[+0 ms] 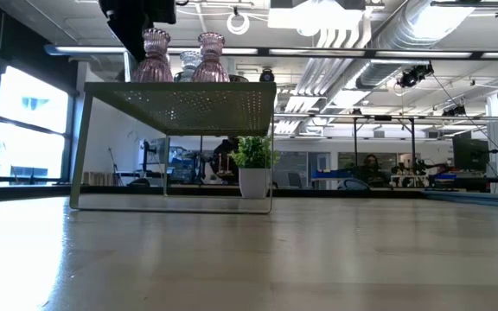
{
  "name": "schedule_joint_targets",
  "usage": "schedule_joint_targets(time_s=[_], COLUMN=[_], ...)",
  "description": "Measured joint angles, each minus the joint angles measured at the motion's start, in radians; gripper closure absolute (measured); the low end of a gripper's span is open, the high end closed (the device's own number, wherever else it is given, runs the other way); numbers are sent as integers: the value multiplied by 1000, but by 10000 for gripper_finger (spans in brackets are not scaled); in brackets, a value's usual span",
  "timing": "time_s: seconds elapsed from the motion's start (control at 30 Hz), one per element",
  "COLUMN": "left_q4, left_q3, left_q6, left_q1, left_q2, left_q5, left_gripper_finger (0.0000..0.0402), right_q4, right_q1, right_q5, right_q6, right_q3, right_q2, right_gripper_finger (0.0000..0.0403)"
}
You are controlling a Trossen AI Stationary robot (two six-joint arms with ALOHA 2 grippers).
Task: Pick & Place candle stick holders
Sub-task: Put the brown scented candle on the shelf
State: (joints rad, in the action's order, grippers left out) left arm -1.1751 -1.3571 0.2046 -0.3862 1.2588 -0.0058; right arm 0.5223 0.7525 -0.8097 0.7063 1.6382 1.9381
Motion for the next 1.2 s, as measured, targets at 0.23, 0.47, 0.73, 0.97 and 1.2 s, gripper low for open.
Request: schedule_joint_targets(time_s=[0.23,0.47,0.73,0.97,1.2], left_q4=[29,56,67,83,101], left_q3=[-2,-2,-1,0,0], left_q6=[1,9,9,8,8], left_q1=[0,0,0,0,0], left_q2=[39,48,49,49,49], left_q5=[1,18,20,22,50], left_gripper_finger=[40,40,39,39,39], right_q4=[12,13,16,20,20], right_q1=[0,0,0,0,0], right_q5=[0,-4,-7,-7,-7], right_q6=[0,0,0,-1,-11], right_q3=[0,0,0,0,0], right_q2=[0,0,0,0,0], right_gripper_finger=[309,309,309,309,309])
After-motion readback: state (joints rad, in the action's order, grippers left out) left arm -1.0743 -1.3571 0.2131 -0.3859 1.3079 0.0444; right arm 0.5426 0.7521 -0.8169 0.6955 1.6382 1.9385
